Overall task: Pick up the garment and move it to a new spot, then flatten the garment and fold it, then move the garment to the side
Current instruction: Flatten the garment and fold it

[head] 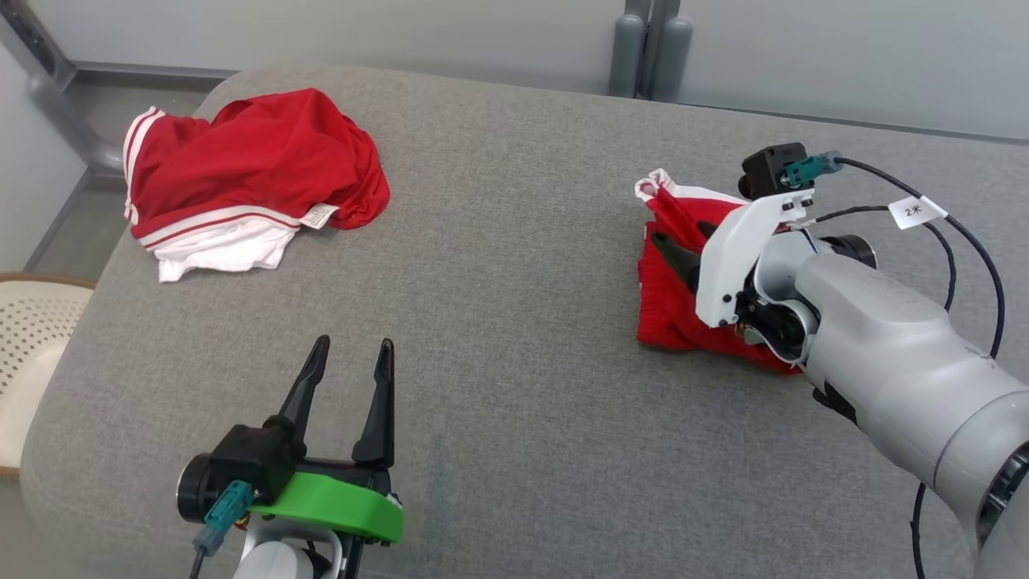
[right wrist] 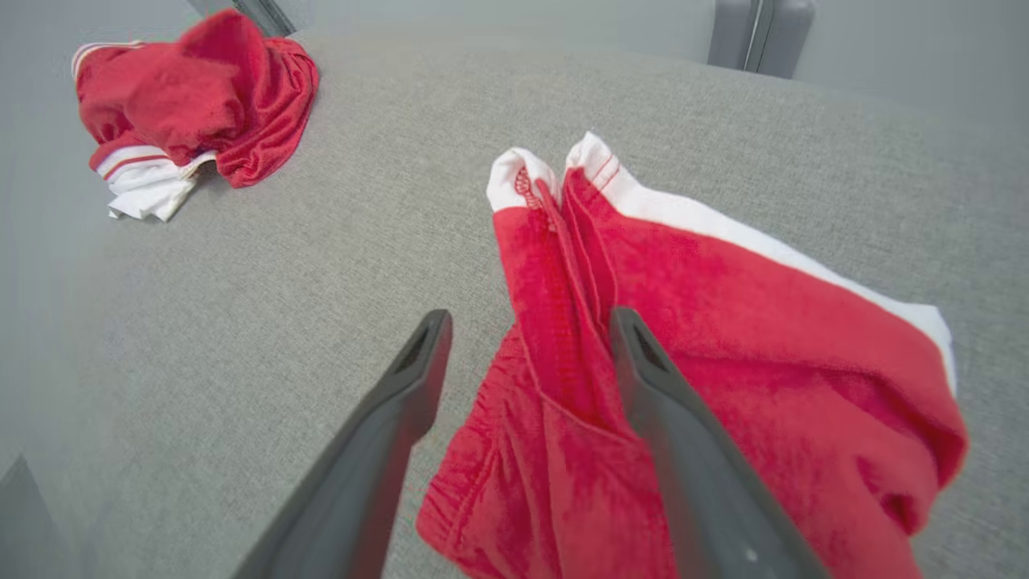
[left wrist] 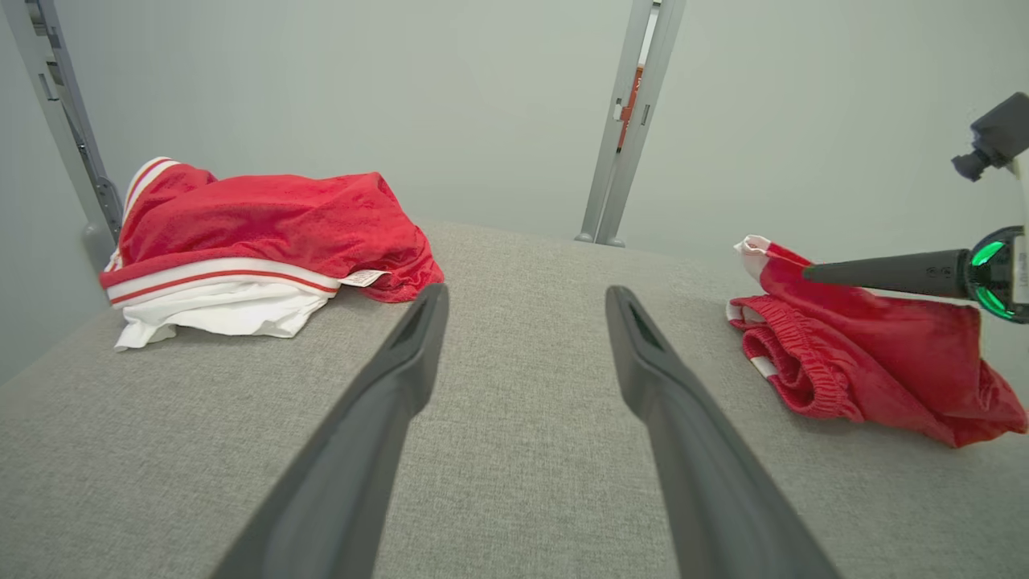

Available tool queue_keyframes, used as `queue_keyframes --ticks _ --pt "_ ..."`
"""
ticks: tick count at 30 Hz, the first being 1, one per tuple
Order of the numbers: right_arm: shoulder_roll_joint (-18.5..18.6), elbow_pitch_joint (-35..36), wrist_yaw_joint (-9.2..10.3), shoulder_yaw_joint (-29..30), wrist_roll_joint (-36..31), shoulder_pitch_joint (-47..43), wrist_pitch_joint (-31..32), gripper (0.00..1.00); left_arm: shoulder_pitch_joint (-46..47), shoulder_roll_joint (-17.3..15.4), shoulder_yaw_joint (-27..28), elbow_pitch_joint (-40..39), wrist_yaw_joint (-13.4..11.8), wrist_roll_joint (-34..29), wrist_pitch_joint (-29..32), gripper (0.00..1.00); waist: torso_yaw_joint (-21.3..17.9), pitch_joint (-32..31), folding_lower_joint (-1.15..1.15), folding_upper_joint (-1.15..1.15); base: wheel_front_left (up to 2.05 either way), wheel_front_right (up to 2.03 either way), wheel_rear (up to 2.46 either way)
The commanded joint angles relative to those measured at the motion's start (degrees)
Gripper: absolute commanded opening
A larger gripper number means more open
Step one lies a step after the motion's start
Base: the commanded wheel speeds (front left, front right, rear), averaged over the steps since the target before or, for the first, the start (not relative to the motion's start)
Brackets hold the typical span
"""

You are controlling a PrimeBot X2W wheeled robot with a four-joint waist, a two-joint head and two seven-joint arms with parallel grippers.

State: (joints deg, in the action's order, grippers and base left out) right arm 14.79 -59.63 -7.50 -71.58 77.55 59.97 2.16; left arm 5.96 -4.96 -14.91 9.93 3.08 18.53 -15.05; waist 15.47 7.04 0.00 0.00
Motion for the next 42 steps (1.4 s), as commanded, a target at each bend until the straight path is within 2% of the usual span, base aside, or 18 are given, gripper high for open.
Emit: queue_keyframes --ticks 1,8,14,17,22,23,25,33,40,42 --pt "1.0 1.3 0.02 0.4 0.5 -1.0 -1.6 1.0 -1.0 -0.1 0.5 0.0 0.3 -0.2 -0.2 1.0 -2.4 -1.9 0.0 0.0 0.0 0.0 0.0" --pt "7.5 8.5 0.02 2.6 -0.7 -1.5 -12.7 1.0 -2.2 -0.6 2.2 -0.7 0.2 -1.0 -0.2 1.0 -7.2 -3.9 0.0 0.0 0.0 0.0 0.0" --pt "13.1 8.6 0.02 6.6 -1.5 -4.6 -17.0 1.0 -2.0 -0.2 2.5 -1.2 0.5 -1.4 -0.2 1.0 -8.5 -3.6 0.0 0.0 0.0 0.0 0.0" --pt "14.3 7.0 0.02 8.4 -3.0 -6.7 -17.3 1.0 -1.9 0.0 2.3 -0.9 0.7 -1.5 -0.2 1.0 -8.2 -3.1 0.0 0.0 0.0 0.0 0.0" --pt "13.2 4.8 0.01 11.1 -4.8 -9.6 -17.4 1.0 -0.7 0.3 1.9 -0.6 1.1 -1.7 -0.2 1.0 -6.5 -2.1 0.0 0.0 0.0 0.0 0.0" --pt "12.9 4.3 0.02 11.2 -5.0 -10.1 -17.4 0.85 -0.5 0.3 1.8 -0.5 1.2 -1.8 -0.2 1.0 -6.0 -1.9 0.0 0.0 0.0 0.0 0.0" --pt "11.7 3.6 0.02 11.2 -4.9 -10.9 -17.2 0.0 0.0 0.4 1.9 -0.3 1.1 -1.9 -0.2 1.0 -4.8 -1.4 0.0 0.0 0.0 0.0 0.0" --pt "5.1 3.6 0.02 8.3 -3.7 -13.2 -10.6 0.0 0.5 0.7 2.5 0.4 1.4 -2.0 -0.2 1.0 -0.8 -0.3 0.0 0.0 0.0 0.0 0.0" --pt "-0.7 9.1 0.02 4.8 -5.6 -15.2 -13.8 0.0 -0.4 0.8 3.2 1.0 1.4 -2.2 -0.2 1.0 -1.3 -1.4 0.0 0.0 0.0 0.0 0.0" --pt "-1.2 10.9 0.02 3.9 -5.9 -15.9 -14.6 0.0 -0.6 0.9 3.2 1.0 1.4 -2.3 -0.2 1.0 -2.1 -1.8 0.0 0.0 0.0 0.0 0.0"
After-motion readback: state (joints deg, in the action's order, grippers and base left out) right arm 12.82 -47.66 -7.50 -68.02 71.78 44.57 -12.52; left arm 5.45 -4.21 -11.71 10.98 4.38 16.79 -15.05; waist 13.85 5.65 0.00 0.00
